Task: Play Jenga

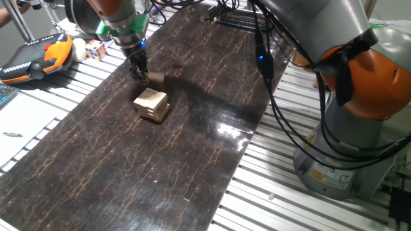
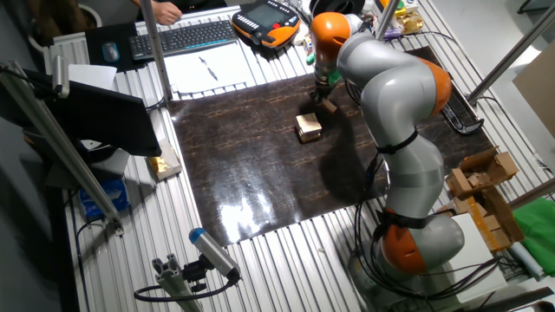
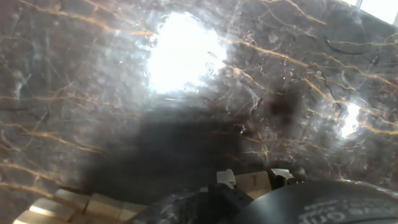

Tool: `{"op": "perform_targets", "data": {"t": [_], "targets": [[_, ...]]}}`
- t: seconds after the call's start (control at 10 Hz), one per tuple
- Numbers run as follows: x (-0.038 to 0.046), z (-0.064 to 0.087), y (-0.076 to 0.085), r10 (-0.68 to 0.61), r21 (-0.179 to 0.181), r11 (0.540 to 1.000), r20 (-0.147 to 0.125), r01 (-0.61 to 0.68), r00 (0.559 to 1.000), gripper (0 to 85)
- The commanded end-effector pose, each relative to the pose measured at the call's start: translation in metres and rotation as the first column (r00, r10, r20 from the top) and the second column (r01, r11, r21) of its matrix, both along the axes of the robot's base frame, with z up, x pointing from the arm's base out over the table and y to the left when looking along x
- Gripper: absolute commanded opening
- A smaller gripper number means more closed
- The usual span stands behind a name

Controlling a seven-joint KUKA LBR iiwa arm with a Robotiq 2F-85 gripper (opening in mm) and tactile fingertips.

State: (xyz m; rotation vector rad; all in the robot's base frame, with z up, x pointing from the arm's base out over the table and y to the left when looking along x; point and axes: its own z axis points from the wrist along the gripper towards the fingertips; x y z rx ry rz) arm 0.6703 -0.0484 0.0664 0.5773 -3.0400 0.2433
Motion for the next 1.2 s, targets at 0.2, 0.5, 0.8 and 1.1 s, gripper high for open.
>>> {"op": "perform_targets", "data": {"t": [0.2,0.5,0.8,1.1], "targets": [[0.0,0.011,0.003,-0.004,-0.012,1.0,-0.008,0.004,1.0,41.7],[-0.0042,0.036,0.018,-0.012,-0.002,1.0,-0.017,0.012,1.0,39.0],[-0.0059,0.063,0.025,-0.028,0.07,0.997,-0.075,0.033,0.997,23.3],[-0.0162,0.085,0.027,-0.017,0.095,0.995,-0.096,0.026,0.995,0.7]]}}
